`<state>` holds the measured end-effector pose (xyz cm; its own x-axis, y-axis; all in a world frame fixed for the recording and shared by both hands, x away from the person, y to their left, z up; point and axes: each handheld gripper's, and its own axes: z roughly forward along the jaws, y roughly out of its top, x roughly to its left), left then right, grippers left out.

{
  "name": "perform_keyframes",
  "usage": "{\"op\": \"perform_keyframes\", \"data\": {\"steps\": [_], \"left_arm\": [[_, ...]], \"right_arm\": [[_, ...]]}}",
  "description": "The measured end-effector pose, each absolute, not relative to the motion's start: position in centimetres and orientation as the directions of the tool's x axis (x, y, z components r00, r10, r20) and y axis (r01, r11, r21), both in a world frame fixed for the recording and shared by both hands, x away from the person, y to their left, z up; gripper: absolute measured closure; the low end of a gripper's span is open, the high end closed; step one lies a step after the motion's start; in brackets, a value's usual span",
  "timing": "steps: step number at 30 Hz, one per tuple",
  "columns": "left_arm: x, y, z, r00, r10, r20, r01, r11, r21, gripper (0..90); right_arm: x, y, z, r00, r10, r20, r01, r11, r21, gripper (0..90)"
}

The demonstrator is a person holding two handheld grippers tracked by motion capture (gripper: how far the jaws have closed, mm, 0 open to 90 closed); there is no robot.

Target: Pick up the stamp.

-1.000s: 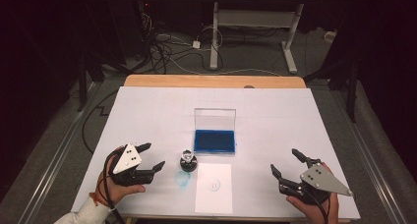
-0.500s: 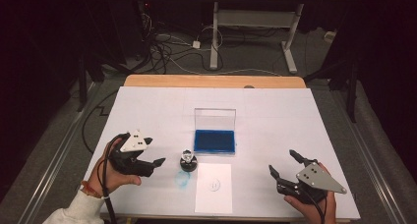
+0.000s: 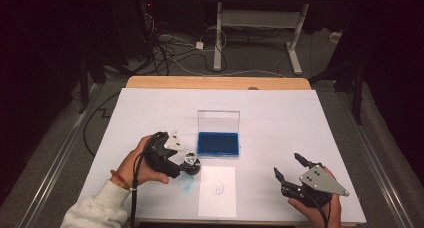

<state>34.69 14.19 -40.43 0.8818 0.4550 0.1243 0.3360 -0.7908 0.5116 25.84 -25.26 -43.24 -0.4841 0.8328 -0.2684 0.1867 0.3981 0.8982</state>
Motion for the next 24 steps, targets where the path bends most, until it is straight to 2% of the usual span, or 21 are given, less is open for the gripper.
{"op": "perform_keyframes", "data": {"steps": [8, 15, 18, 24], "left_arm": [[35.5, 13.1, -41.5, 0.900, 0.425, 0.099, 0.323, -0.801, 0.503, 24.9], [35.7, 12.7, -41.6, 0.901, 0.423, 0.095, 0.315, -0.790, 0.527, 31.5], [36.0, 12.7, -41.9, 0.906, 0.417, 0.068, 0.325, -0.790, 0.521, 35.8], [36.5, 12.6, -42.2, 0.910, 0.413, 0.024, 0.341, -0.781, 0.523, 36.0]], "right_arm": [[25.9, -25.2, -43.5, -0.491, 0.826, -0.276, 0.197, 0.414, 0.889, 27.4], [26.0, -24.9, -43.7, -0.517, 0.806, -0.288, 0.200, 0.441, 0.875, 27.7], [26.0, -24.8, -43.8, -0.521, 0.803, -0.288, 0.201, 0.444, 0.873, 27.7], [26.0, -24.8, -43.8, -0.526, 0.799, -0.291, 0.200, 0.449, 0.871, 27.8]]}}
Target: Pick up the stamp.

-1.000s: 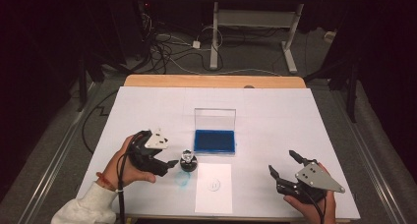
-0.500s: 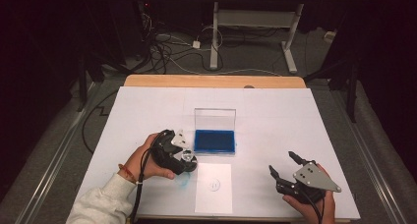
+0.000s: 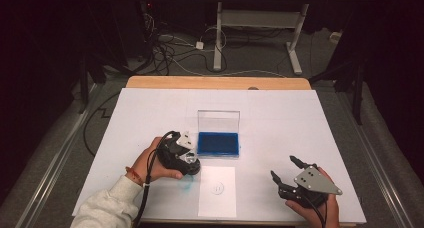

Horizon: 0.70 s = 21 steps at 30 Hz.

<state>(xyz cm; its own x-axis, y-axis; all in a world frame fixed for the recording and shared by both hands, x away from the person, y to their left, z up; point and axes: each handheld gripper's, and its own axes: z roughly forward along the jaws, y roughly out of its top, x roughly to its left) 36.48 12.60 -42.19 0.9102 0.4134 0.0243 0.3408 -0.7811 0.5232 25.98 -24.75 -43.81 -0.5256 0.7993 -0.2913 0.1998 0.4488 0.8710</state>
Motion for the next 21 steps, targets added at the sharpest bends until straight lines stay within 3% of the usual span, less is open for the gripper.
{"op": "perform_keyframes", "data": {"steps": [10, 21], "left_arm": [[36.45, 12.08, -42.64, 0.914, 0.404, 0.040, 0.331, -0.797, 0.505, 50.4], [36.39, 12.03, -42.64, 0.913, 0.405, 0.048, 0.327, -0.797, 0.508, 53.7]], "right_arm": [[25.97, -24.71, -43.84, -0.527, 0.796, -0.297, 0.197, 0.455, 0.868, 27.7], [25.99, -24.55, -43.95, -0.536, 0.787, -0.306, 0.200, 0.470, 0.860, 27.8]]}}
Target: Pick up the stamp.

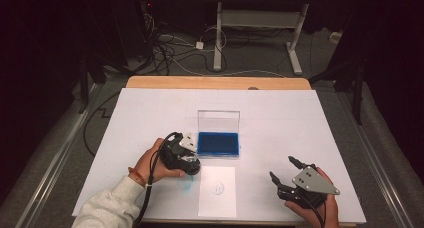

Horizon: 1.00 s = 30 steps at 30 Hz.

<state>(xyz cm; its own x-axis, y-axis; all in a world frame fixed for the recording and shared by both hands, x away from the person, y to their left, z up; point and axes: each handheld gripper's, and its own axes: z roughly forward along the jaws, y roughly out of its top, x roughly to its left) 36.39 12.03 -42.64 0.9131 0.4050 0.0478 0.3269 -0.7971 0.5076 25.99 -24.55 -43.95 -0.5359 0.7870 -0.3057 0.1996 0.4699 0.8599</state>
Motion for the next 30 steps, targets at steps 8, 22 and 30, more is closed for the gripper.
{"op": "perform_keyframes", "data": {"steps": [8, 22, 30], "left_arm": [[36.4, 12.1, -42.8, 0.914, 0.402, 0.052, 0.321, -0.795, 0.515, 54.1], [35.7, 12.7, -42.7, 0.899, 0.429, 0.088, 0.319, -0.778, 0.541, 54.4], [35.3, 13.8, -41.8, 0.877, 0.466, 0.115, 0.311, -0.734, 0.603, 54.5]], "right_arm": [[26.0, -24.6, -43.9, -0.537, 0.787, -0.303, 0.200, 0.468, 0.861, 27.8], [25.8, -24.8, -43.7, -0.518, 0.796, -0.314, 0.186, 0.463, 0.867, 26.5], [25.8, -24.8, -43.6, -0.521, 0.794, -0.313, 0.177, 0.459, 0.870, 25.5]]}}
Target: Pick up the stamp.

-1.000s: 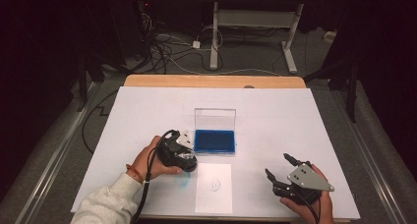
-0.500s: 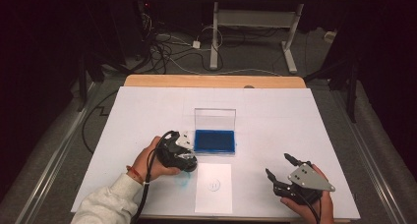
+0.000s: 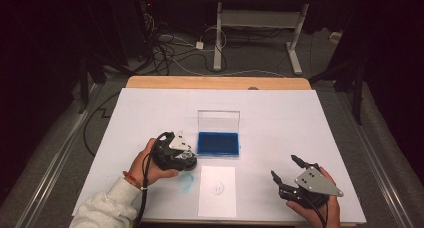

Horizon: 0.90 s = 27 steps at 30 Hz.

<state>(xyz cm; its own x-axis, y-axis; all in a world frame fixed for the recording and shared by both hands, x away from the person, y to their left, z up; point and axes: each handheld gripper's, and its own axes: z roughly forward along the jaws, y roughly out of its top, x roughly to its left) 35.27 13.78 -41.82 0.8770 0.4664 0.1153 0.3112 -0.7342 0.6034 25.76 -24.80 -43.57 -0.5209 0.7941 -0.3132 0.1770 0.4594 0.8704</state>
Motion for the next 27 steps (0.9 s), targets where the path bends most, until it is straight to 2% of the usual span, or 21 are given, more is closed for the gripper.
{"op": "perform_keyframes", "data": {"steps": [17, 27], "left_arm": [[34.6, 15.2, -40.8, 0.864, 0.489, 0.118, 0.298, -0.687, 0.663, 54.5], [34.4, 15.2, -40.9, 0.866, 0.486, 0.120, 0.293, -0.687, 0.665, 54.5]], "right_arm": [[26.1, -24.9, -43.6, -0.517, 0.801, -0.301, 0.182, 0.447, 0.876, 23.4], [26.6, -24.6, -43.7, -0.527, 0.795, -0.300, 0.183, 0.451, 0.874, 22.6]]}}
